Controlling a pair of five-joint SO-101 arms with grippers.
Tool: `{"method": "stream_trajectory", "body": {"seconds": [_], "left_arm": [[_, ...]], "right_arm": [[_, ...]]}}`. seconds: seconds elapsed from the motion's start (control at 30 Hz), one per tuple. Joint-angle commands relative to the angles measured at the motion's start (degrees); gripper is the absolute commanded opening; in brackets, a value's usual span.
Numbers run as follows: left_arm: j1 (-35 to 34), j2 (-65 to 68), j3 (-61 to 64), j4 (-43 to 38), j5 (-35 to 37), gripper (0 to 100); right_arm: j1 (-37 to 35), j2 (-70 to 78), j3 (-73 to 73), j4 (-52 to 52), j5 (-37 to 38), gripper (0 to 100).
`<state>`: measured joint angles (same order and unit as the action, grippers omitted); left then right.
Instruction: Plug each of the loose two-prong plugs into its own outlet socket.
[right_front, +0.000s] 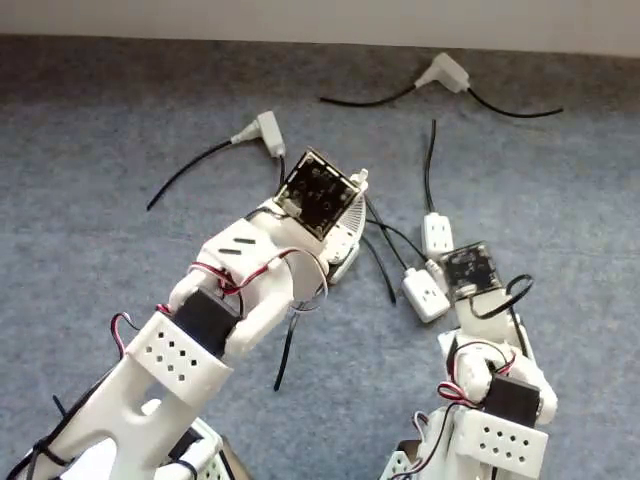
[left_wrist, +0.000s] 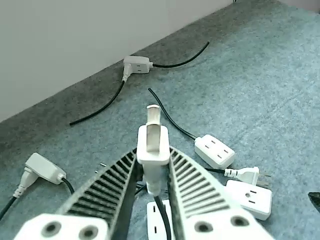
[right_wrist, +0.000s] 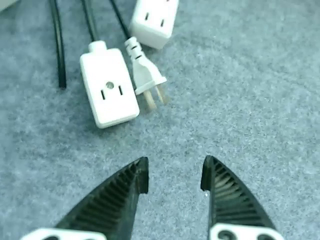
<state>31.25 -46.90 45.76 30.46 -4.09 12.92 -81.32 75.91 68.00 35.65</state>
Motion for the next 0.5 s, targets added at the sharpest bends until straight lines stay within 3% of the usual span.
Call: {"method": "stream_trajectory", "body": {"seconds": [0.0, 0.17, 0.33, 0.47], "left_arm": [[1.89, -1.80, 3.21, -7.82, 3.34, 1], [7.25, -1.71, 13.41, -21.19, 4.48, 1], [9.01, -1.63, 20.79, -36.75, 4.48, 1], [8.92, -1.45, 24.13, -40.79, 4.57, 1]], "right_arm": [[0.40, -0.40, -0.66, -7.87, -9.05, 17.7], [0.31, -0.40, -3.12, -18.15, -15.21, 17.7], [-1.63, -0.40, -12.26, -20.62, -25.49, 17.6], [-7.96, -0.40, -16.92, -20.53, -26.29, 17.6]]}}
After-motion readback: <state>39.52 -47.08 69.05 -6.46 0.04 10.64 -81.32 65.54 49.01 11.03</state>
